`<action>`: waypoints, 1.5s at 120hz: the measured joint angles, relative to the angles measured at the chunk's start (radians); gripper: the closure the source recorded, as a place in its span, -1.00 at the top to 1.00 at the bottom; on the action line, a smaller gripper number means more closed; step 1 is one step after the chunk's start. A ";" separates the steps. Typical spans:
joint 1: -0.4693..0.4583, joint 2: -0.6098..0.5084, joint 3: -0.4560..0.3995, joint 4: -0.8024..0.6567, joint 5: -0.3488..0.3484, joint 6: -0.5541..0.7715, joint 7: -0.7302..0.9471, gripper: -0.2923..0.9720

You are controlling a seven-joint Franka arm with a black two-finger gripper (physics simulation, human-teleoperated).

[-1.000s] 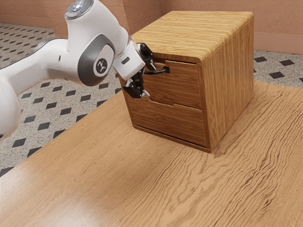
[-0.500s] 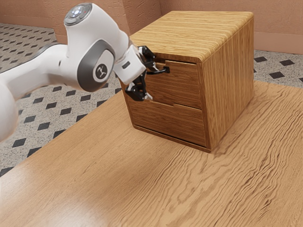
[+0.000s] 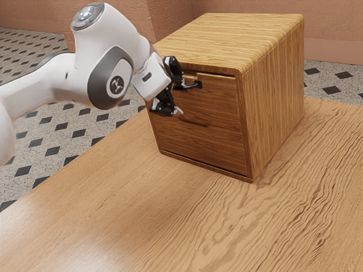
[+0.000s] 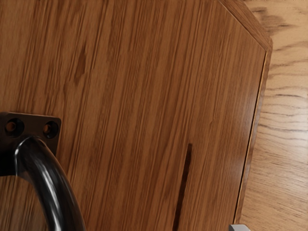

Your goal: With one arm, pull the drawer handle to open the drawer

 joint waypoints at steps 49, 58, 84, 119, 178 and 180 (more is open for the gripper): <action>-0.023 -0.077 0.006 -0.080 0.013 0.001 0.002 -0.08; -0.026 -0.084 0.008 -0.084 0.016 0.000 0.002 -0.09; -0.045 -0.111 0.029 -0.102 0.027 -0.001 0.003 -0.07; -0.032 -0.129 0.038 -0.116 0.040 -0.001 0.003 0.01; -0.035 -0.273 0.028 -0.244 0.083 -0.001 -0.003 -0.14; -0.035 -0.281 0.026 -0.249 0.087 -0.001 -0.004 -0.19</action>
